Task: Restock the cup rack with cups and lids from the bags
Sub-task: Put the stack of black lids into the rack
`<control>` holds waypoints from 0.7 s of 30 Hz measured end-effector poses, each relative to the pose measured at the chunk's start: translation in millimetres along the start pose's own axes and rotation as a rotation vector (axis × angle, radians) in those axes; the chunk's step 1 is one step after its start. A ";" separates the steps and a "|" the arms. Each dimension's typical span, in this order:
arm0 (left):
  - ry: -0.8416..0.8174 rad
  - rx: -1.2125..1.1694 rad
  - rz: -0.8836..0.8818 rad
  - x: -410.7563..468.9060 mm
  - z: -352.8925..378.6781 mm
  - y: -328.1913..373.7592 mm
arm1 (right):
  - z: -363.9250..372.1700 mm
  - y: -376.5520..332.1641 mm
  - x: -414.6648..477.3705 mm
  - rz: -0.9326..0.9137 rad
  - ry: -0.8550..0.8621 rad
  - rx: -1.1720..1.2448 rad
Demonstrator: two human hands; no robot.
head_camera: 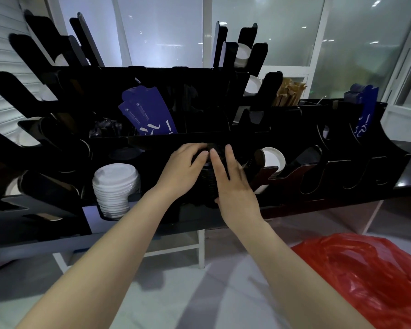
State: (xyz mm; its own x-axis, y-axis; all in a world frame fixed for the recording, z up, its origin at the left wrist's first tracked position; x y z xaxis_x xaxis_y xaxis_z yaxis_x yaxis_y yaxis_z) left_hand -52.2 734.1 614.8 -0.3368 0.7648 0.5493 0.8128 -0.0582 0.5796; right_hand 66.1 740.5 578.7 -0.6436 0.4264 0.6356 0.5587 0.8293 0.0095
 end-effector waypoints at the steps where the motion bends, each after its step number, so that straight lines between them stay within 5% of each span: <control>1: -0.006 -0.012 -0.014 -0.9 0.7 -2.4 | 0.1 0.0 0.5 0.004 0.003 0.001; 11: -0.090 -0.066 0.021 -5.9 5.4 -2.2 | -1.7 -2.4 -5.2 -0.048 -0.042 -0.114; 16: -0.188 -0.060 0.036 -9.6 13.7 -1.1 | -28.3 2.8 -40.6 -0.082 0.220 0.165; 21: -0.096 -0.024 0.002 -7.8 8.9 -3.2 | -16.7 13.9 -63.5 -0.113 0.185 0.212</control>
State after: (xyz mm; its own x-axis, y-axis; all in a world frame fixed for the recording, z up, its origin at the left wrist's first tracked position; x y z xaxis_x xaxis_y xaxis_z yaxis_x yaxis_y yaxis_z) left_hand -47.9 734.1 603.3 -0.2871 0.8228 0.4905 0.8016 -0.0739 0.5933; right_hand 123.4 718.9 551.4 -0.5788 0.2703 0.7694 0.3548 0.9329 -0.0608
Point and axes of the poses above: each hand's wrist, its own x-axis towards the middle knuckle, its own z-axis out of the palm, y = z × x, the point moved 10 cm from there along x, towards the middle knuckle, and after that the axes turned 5 degrees about -z, right-handed, at the moved point
